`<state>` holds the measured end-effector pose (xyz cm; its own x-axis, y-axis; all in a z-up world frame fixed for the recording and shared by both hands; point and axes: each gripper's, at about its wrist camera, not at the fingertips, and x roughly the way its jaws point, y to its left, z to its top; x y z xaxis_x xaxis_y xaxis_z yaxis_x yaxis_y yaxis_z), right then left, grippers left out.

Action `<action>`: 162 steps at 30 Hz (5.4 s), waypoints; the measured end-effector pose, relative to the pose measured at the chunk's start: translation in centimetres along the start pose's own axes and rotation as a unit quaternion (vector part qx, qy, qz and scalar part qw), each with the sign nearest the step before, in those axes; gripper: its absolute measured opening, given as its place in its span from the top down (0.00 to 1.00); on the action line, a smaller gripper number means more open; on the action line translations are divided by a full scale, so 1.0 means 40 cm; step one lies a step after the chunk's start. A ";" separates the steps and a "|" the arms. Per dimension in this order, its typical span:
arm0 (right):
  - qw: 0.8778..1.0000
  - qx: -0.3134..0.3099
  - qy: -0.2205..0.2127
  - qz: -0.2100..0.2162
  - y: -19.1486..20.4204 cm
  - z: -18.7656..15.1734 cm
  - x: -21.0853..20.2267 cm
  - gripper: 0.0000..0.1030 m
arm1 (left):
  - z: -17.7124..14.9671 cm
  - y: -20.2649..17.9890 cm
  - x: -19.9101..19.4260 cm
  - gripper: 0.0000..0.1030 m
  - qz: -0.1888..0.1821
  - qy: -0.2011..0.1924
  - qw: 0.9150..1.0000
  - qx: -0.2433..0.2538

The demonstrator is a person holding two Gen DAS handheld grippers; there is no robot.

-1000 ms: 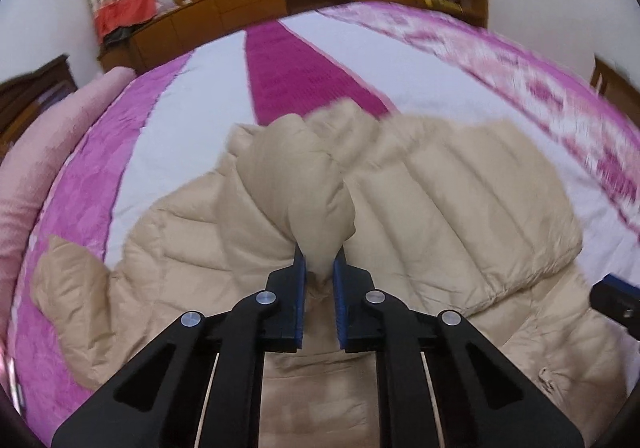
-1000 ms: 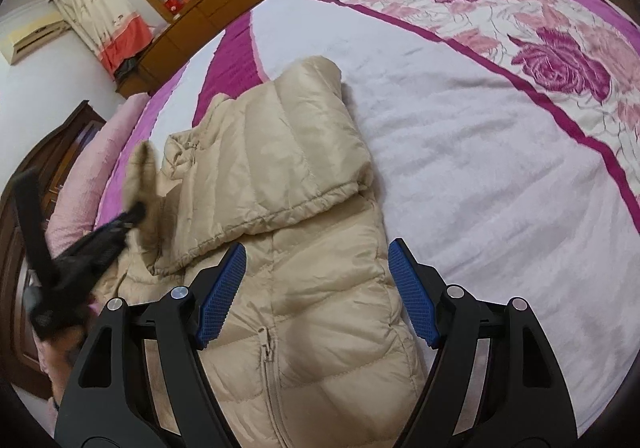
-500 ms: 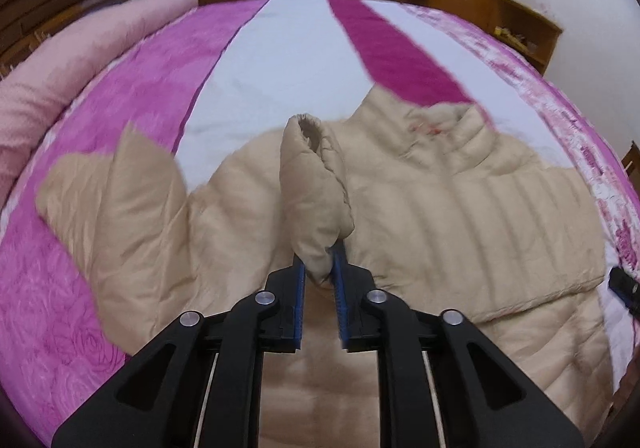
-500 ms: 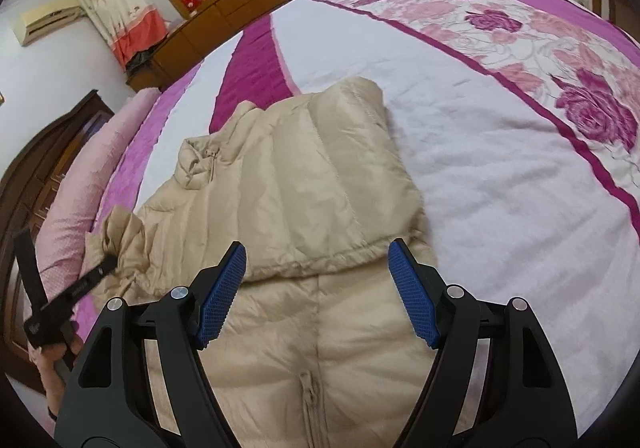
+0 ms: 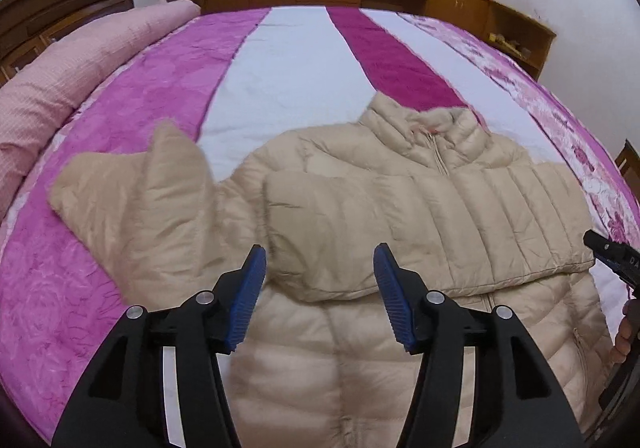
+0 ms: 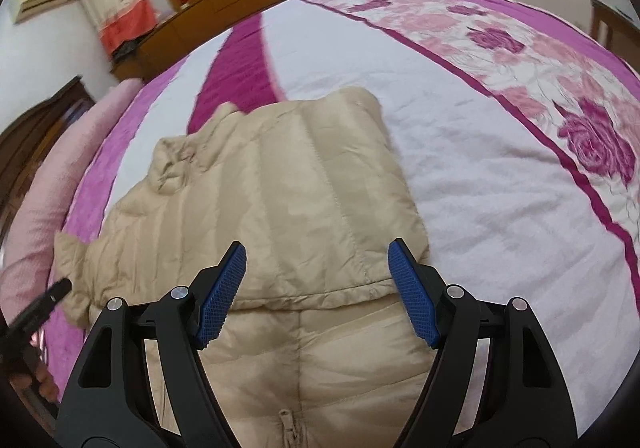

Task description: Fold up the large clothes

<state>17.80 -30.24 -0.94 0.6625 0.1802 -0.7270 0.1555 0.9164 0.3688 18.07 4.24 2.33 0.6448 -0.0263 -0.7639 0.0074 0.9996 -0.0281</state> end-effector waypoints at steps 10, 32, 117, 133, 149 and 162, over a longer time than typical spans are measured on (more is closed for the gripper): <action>0.999 -0.028 0.026 -0.026 0.032 -0.008 0.091 0.42 | -0.010 0.013 0.213 0.85 -0.006 0.074 0.997 -0.027; 0.998 -0.051 0.034 0.011 0.092 -0.155 -0.099 0.29 | 0.032 0.317 -0.019 0.46 0.026 0.014 0.997 -0.077; 0.999 -0.017 0.034 0.001 0.005 -0.264 -0.220 0.05 | -0.065 -0.083 -0.090 0.91 -0.123 -0.060 0.988 -0.074; 0.999 0.001 0.035 0.004 -0.033 -0.267 -0.220 0.05 | -0.144 -0.175 0.086 0.85 -0.116 0.035 0.992 -0.033; 0.999 -0.037 0.029 0.017 0.028 -0.230 -0.229 0.05 | -0.169 -0.079 -0.097 0.39 -0.079 0.030 0.996 0.001; 0.987 -0.124 0.039 0.094 0.339 -0.200 -0.182 0.05 | -0.177 0.132 -0.121 0.39 -0.018 0.039 0.999 -0.033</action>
<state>9.22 -16.28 4.72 0.6021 0.3734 -0.7057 -0.1547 0.9217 0.3557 9.59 9.57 1.31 0.5829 -0.0664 -0.8098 -0.0223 0.9950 -0.0976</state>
